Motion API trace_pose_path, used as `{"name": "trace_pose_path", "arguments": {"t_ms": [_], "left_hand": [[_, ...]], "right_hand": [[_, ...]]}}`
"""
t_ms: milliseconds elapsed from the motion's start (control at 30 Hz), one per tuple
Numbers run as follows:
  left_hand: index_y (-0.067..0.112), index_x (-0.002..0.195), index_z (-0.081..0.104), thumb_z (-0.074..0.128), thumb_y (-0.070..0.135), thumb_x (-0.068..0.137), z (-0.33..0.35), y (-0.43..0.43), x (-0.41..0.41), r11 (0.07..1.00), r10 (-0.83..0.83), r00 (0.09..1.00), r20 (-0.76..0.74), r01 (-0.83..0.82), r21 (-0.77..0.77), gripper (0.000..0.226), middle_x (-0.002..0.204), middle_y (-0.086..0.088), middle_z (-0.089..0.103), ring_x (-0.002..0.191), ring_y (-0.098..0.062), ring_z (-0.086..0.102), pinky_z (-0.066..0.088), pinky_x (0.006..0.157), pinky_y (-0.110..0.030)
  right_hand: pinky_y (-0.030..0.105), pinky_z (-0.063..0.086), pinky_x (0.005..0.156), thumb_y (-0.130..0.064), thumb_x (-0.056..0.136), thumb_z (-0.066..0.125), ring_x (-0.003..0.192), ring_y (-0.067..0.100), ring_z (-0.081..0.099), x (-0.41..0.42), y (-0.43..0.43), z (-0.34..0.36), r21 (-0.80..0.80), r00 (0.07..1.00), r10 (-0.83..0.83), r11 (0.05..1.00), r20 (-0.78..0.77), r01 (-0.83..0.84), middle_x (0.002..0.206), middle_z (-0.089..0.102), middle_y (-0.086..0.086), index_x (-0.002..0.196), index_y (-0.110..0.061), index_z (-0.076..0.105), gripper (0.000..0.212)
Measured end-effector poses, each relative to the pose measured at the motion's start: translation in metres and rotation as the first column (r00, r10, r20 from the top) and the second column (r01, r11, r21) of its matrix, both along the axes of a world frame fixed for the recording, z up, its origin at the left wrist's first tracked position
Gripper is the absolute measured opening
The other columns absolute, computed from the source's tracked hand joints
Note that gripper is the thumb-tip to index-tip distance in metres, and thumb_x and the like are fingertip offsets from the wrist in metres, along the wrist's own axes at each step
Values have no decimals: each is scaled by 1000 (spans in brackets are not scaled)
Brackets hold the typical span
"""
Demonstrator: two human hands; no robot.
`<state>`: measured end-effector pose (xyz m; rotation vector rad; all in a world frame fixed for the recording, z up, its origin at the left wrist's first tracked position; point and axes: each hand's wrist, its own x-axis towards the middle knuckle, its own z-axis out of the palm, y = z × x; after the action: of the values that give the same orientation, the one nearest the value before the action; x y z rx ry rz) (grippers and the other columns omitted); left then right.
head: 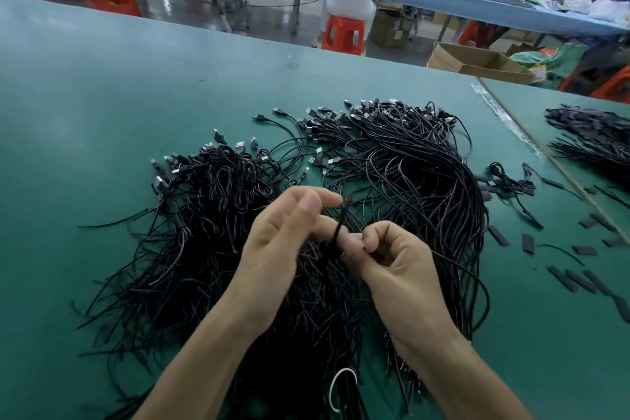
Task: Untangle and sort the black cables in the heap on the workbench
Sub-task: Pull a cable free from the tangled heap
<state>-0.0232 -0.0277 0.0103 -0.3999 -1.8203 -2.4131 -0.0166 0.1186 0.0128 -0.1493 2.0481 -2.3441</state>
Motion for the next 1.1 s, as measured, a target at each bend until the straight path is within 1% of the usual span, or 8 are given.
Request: {"name": "trace_pose_path", "arguments": {"t_ms": [133, 200, 267, 400, 600, 800, 933, 1100], "left_hand": [[17, 105, 62, 76, 22, 82, -6, 7, 1, 973, 38, 997, -66, -52, -226, 27, 91, 5, 76, 93, -10, 69, 48, 87, -25], [34, 104, 61, 84, 31, 71, -11, 5, -1, 914, 154, 984, -88, -176, -366, 40, 100, 14, 67, 94, -4, 60, 44, 79, -20], [42, 99, 57, 87, 45, 64, -14, 2, -3, 877, 217, 972, -84, -233, -421, 46, 89, 14, 59, 76, -2, 51, 42, 67, -15], [42, 93, 52, 79, 62, 66, -16, -3, -4, 839, 157, 987, -12, -140, -525, 43, 66, 7, 66, 50, -2, 52, 44, 50, -16], [42, 108, 54, 72, 36, 90, -15, -7, -3, 804, 4, 989, 148, 84, -589, 26, 61, 1, 70, 41, -16, 64, 44, 39, -19], [38, 97, 60, 70, 20, 93, -21, -2, -6, 858, 73, 994, 85, -19, -514, 21, 72, 4, 74, 58, -16, 70, 60, 57, -37], [32, 94, 67, 52, -2, 92, -17, -3, -8, 927, 111, 993, 45, -87, -365, 37, 87, 0, 76, 75, -21, 72, 59, 68, -41], [19, 96, 74, 46, 15, 91, -10, 0, -4, 969, 105, 994, 11, -100, -228, 29, 99, -3, 76, 101, -18, 70, 56, 88, -30]], "right_hand": [[18, 54, 66, -3, 82, 71, 69, 10, 62, -4, 6, 1, -147, 997, -3, 989, 76, 14, 72, 65, 4, 66, -21, 51, 31], [19, 53, 66, -3, 84, 69, 68, 9, 62, -6, 10, 2, -152, 996, -3, 988, 88, 16, 74, 66, 2, 61, -28, 55, 37], [18, 50, 60, 2, 86, 66, 66, 7, 59, -8, 13, 1, -118, 996, -22, 993, 83, 31, 73, 66, -1, 58, -30, 56, 44], [16, 50, 60, 8, 87, 65, 64, 5, 63, -7, 12, -2, -64, 999, -41, 997, 26, 43, 70, 66, -3, 69, -18, 50, 35], [21, 53, 72, 3, 86, 71, 71, 10, 65, -7, 6, -7, 220, 986, -71, 970, -152, 103, 76, 67, -5, 64, -28, 55, 41], [11, 48, 65, 5, 87, 68, 68, 2, 62, -6, 2, -4, 431, 945, -37, 884, -324, 183, 72, 65, -10, 66, -25, 51, 41], [22, 55, 72, 12, 88, 62, 76, 9, 65, -5, -1, -5, 230, 990, 28, 973, -140, 5, 75, 66, -1, 65, -25, 53, 45], [17, 51, 64, 10, 89, 63, 69, 7, 58, -1, -7, -10, 9, 996, 79, 997, 38, -80, 70, 62, 0, 59, -28, 51, 49]]}}
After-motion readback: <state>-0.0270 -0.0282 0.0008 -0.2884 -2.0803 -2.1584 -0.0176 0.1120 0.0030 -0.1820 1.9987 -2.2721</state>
